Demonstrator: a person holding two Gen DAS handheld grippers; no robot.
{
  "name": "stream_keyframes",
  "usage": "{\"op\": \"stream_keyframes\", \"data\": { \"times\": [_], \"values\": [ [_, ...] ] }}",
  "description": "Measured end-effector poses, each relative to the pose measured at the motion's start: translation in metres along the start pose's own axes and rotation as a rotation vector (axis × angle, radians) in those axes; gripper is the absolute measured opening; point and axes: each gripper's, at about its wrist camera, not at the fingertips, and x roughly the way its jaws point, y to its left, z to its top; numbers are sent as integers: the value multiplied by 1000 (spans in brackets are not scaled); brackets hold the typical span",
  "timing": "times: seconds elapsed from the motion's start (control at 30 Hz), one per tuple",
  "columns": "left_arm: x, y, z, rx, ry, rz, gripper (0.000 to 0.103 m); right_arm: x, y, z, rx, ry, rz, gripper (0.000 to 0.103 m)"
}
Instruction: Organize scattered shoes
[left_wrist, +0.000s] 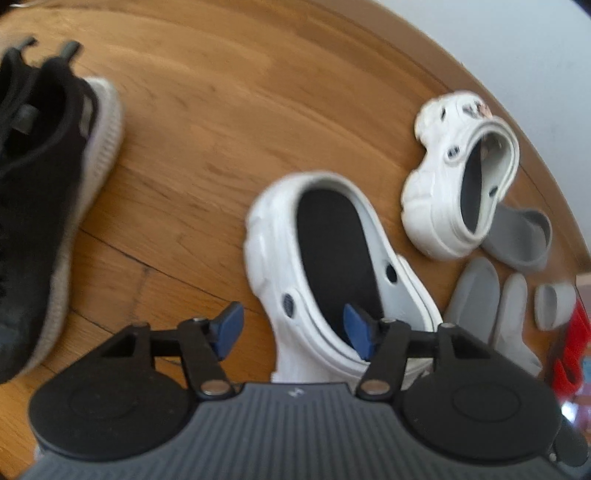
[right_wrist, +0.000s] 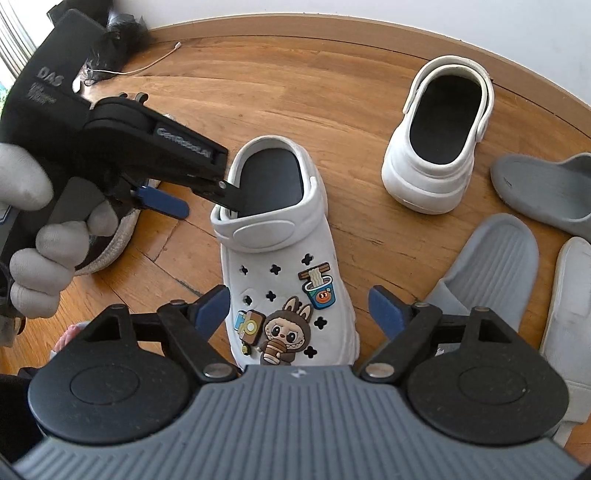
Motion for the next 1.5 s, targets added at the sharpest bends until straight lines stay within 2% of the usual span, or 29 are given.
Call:
{"op": "stream_keyframes", "data": {
  "times": [0.03, 0.1, 0.17, 0.33, 0.53, 0.8, 1.0, 1.13, 1.4, 1.5],
  "values": [
    [3, 0, -1, -3, -1, -13, 38, 0, 1, 0, -2, -1, -4, 82],
    [3, -1, -2, 1, -9, -24, 35, 0, 4, 3, -13, 10, -38, 82],
    [1, -4, -4, 14, -17, 6, 31, 1, 6, 5, -25, 20, -74, 82],
    [-6, -10, -6, 61, -51, 74, 19, 6, 17, 9, -28, 62, -94, 82],
    [-7, -2, 2, 70, -93, 98, 13, 15, 25, 6, -20, 85, -90, 82],
    [-7, 14, 14, 36, -102, 88, 13, 20, 32, 13, -14, 88, -69, 85],
    [-7, 9, 11, 52, -99, 27, 21, 25, 40, 20, -17, 89, -78, 85],
    [-7, 4, 8, 85, -107, 38, 21, 27, 45, 22, -26, 94, -99, 85],
    [-13, 13, 7, 60, -89, -4, 24, 29, 49, 22, -30, 97, -94, 85],
    [-17, 16, 6, 50, -87, -16, 30, 29, 48, 22, -27, 98, -91, 85]
  ]
}}
